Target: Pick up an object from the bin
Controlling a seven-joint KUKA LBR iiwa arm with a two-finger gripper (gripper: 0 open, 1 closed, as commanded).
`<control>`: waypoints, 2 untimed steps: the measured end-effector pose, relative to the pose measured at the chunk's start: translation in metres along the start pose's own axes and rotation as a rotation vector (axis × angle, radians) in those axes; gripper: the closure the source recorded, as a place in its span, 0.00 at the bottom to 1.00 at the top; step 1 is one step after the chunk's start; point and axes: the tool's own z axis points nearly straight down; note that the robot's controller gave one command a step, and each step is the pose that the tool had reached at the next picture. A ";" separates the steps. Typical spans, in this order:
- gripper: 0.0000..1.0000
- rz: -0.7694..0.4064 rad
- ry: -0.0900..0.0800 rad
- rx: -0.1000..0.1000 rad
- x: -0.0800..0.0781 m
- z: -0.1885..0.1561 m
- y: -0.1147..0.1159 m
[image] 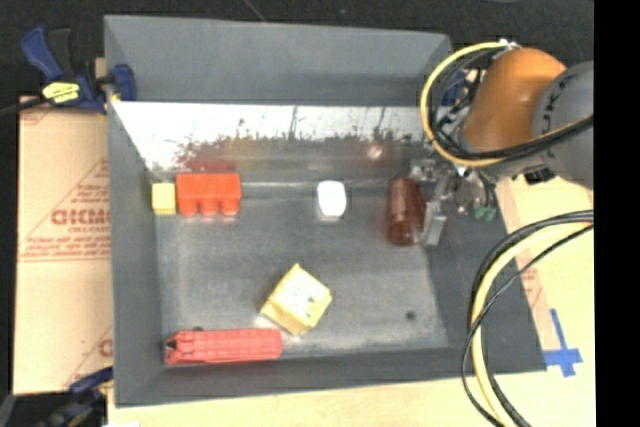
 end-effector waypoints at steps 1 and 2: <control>1.00 -0.001 0.000 0.001 0.000 -0.010 0.000; 1.00 -0.001 -0.002 0.002 -0.001 -0.022 -0.001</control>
Offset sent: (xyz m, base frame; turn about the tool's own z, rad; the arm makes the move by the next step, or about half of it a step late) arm -0.0008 0.0001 0.0126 -0.0008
